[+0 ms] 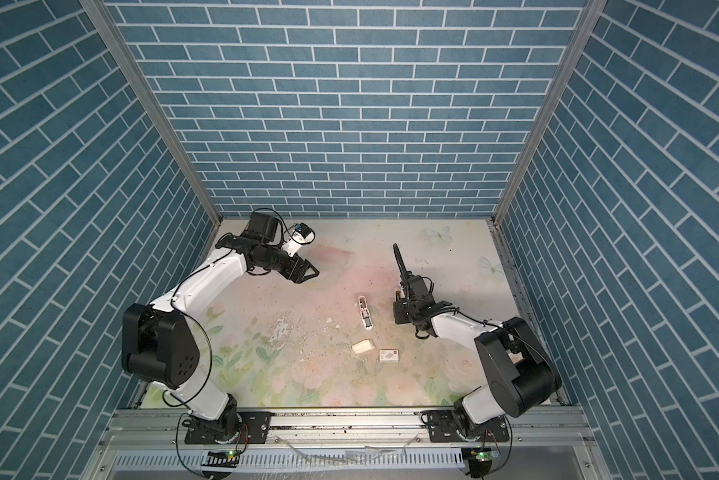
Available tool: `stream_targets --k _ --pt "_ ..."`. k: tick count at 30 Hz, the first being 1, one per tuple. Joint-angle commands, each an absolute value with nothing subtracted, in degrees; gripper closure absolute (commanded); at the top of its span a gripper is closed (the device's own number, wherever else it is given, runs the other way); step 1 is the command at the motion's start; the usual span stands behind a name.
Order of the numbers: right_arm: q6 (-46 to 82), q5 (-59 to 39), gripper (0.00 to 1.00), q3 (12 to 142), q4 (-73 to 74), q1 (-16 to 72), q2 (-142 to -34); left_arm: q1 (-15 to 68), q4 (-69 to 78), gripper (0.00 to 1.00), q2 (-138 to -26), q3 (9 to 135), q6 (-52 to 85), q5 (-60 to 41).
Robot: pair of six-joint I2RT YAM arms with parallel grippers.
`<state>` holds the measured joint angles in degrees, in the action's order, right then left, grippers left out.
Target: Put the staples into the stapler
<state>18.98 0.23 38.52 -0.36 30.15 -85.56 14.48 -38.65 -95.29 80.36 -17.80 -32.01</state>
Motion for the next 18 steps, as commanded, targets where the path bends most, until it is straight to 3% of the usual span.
stream_targets --k 1,18 --pt "17.2 1.2 0.89 37.2 -0.6 29.9 -86.6 14.1 -38.4 0.18 -95.7 79.3 -18.4 -32.3" --pt "18.1 1.1 0.88 36.9 -2.9 30.1 -85.7 14.1 -38.2 0.18 -95.1 79.1 -18.4 -32.5"
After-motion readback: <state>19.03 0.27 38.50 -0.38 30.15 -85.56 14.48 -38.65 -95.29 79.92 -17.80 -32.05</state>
